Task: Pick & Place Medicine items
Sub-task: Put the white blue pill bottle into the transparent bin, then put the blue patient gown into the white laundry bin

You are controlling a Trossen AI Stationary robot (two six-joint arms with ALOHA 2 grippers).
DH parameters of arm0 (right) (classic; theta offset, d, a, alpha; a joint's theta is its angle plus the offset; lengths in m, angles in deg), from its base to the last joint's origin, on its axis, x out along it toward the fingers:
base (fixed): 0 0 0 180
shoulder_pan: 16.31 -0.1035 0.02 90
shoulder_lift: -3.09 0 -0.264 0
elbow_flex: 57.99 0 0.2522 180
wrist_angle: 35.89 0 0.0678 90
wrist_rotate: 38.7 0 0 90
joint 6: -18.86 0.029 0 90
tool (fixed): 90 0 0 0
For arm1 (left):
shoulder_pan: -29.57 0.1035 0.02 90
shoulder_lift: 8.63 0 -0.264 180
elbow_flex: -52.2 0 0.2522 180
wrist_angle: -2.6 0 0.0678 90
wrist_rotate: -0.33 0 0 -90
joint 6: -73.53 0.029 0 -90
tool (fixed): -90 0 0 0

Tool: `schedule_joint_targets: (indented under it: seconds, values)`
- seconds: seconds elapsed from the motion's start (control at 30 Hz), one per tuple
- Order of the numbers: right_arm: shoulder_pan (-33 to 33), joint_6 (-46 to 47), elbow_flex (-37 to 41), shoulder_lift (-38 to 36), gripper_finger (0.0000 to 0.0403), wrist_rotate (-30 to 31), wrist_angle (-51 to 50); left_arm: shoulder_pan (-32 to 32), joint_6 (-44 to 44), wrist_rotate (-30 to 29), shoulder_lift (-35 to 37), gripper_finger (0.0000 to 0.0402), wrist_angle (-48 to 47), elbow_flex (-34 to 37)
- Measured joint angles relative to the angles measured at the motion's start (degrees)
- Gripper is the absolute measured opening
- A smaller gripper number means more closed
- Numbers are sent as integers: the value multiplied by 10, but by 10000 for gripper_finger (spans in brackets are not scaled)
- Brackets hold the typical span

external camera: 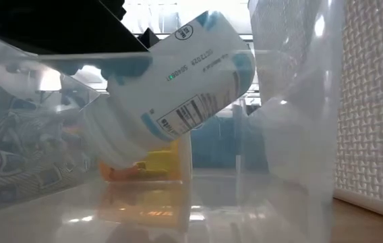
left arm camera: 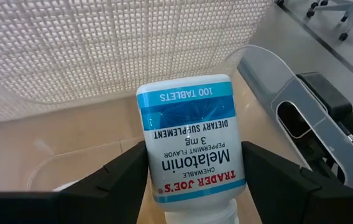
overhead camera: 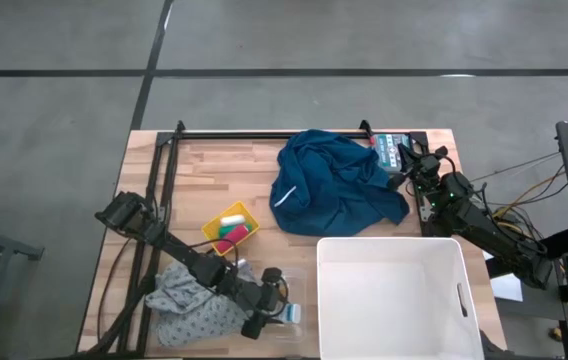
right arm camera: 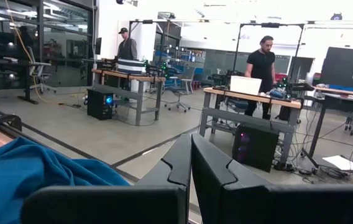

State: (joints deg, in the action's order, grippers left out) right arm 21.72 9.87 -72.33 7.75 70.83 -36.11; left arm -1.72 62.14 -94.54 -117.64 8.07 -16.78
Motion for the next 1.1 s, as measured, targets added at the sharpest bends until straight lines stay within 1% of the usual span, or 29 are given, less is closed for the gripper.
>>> schedule_joint_targets:
  seconds: [0.17, 0.43, 0.63, 0.8, 1.1]
  values:
    - [0, 0, 0, 0, 8, 0, 0, 0, 5, 0, 0, 254, 0, 0]
    - [0, 0, 0, 0, 8, 0, 0, 0, 5, 0, 0, 286, 0, 0]
    - [0, 0, 0, 0, 8, 0, 0, 0, 6, 0, 0, 301, 1, 0]
    - [0, 0, 0, 0, 8, 0, 0, 0, 6, 0, 0, 308, 1, 0]
    - [0, 0, 0, 0, 8, 0, 0, 0, 6, 0, 0, 306, 1, 0]
